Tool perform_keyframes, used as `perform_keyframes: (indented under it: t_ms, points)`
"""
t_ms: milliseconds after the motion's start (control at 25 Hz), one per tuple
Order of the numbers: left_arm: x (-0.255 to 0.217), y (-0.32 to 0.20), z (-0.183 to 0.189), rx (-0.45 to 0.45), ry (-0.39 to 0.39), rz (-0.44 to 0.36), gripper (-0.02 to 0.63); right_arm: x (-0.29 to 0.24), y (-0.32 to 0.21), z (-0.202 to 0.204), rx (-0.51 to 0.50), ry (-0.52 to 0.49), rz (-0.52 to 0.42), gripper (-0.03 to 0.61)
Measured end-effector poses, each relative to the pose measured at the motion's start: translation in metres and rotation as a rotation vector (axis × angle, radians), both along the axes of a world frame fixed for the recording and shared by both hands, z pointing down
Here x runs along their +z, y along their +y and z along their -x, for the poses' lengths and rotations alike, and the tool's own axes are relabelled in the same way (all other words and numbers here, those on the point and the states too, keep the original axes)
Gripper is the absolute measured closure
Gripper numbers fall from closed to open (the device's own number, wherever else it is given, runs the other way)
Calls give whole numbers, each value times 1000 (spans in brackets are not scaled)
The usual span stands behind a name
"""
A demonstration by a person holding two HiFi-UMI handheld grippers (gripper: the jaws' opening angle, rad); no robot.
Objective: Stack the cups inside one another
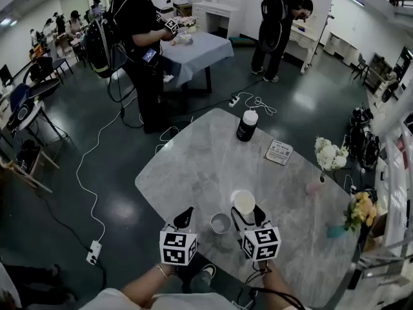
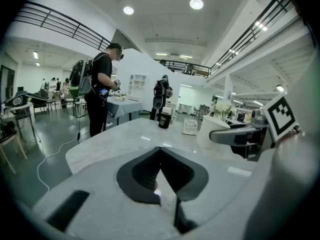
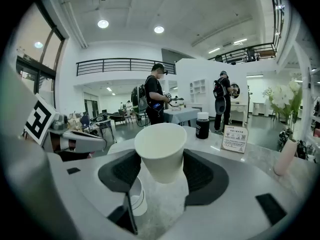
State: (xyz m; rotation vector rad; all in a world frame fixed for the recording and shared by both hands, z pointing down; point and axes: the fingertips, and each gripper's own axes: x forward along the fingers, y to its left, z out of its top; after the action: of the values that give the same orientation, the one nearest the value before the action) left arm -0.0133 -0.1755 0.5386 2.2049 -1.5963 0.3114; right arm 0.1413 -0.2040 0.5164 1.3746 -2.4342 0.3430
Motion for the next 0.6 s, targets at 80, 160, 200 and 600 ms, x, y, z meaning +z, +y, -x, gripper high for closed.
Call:
perform_keyframes:
  t_ms: [80, 160, 200, 600]
  points:
    - [2, 1, 0, 36, 0, 5, 611, -1, 6, 2, 38, -12, 5, 336]
    - [2, 2, 0, 65, 9, 10, 611, -3, 12, 4, 71, -21, 8, 336]
    - [3, 2, 0, 77, 14, 15, 611, -5, 15, 4, 85, -21, 8, 336]
    - [4, 7, 3, 166, 42, 22, 611, -14, 45, 32, 133, -47, 0, 336]
